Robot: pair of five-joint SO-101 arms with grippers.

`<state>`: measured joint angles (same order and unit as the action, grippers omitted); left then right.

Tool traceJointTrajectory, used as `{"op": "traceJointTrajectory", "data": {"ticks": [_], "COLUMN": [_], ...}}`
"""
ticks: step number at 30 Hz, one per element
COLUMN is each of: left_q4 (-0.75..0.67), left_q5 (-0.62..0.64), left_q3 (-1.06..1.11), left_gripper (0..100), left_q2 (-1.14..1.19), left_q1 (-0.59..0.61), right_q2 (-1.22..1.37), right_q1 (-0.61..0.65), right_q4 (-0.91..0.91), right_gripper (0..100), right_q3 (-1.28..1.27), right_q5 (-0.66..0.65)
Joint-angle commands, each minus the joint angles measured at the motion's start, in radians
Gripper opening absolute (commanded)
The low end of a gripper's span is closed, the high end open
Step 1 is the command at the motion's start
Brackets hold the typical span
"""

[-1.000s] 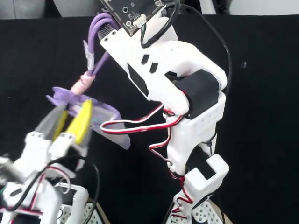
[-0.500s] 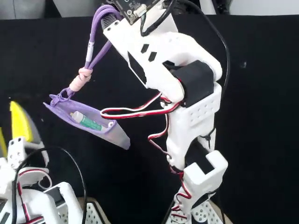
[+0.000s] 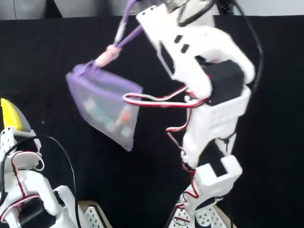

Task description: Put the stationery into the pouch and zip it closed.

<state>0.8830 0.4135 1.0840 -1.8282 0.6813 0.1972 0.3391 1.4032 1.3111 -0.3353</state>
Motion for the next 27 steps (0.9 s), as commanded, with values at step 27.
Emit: {"op": "traceJointTrajectory", "data": {"ticks": [27], "left_q4": [-0.018], "left_q5": [0.075], "left_q3": [0.007], "left_gripper": [19], "left_q2": [0.003], "left_q1": [0.002], "right_q2": [-0.203], "right_q1": [-0.011], "right_q4": [-0.244], "right_gripper": [1.1], "right_q3": [-0.068], "right_q5": [0.0]}}
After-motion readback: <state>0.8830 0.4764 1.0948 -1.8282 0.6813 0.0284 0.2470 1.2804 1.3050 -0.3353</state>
